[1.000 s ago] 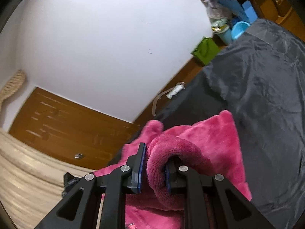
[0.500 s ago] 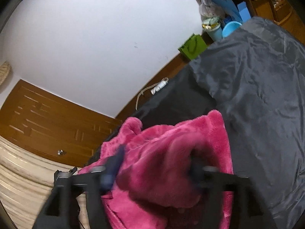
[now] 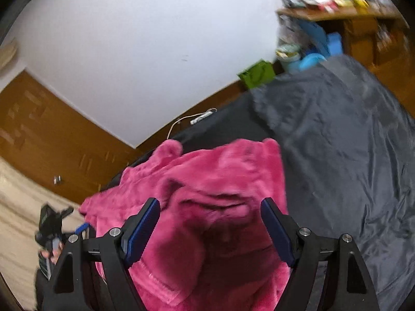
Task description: Fold clothes
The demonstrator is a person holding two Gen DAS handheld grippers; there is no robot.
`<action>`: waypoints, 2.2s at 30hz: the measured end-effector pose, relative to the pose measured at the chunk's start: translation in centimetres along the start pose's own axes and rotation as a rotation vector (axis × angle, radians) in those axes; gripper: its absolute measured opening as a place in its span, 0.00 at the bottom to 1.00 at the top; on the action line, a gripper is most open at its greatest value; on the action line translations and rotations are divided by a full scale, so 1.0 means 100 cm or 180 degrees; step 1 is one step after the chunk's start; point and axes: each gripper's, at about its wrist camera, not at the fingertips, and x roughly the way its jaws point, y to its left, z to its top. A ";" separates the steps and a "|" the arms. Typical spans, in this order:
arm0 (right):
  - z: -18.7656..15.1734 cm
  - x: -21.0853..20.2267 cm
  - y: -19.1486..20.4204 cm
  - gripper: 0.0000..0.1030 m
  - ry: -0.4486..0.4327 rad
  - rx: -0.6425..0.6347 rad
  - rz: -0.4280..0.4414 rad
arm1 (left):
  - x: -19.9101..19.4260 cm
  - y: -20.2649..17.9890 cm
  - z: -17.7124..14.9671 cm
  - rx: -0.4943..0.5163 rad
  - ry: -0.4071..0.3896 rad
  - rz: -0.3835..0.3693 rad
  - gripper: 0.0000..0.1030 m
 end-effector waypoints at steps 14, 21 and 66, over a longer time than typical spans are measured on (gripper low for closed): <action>0.026 0.106 0.039 0.79 0.0749 -0.0588 0.0040 | 0.064 -0.012 0.046 -0.0177 -0.0027 0.0034 0.76; 0.050 0.088 0.045 0.79 0.0004 -0.0803 -0.0535 | 0.032 0.002 0.049 -0.0176 -0.0463 -0.0408 0.76; -0.072 0.115 0.211 0.79 0.0870 -0.3142 0.0097 | 0.031 -0.008 0.038 -0.0149 -0.0234 -0.0669 0.78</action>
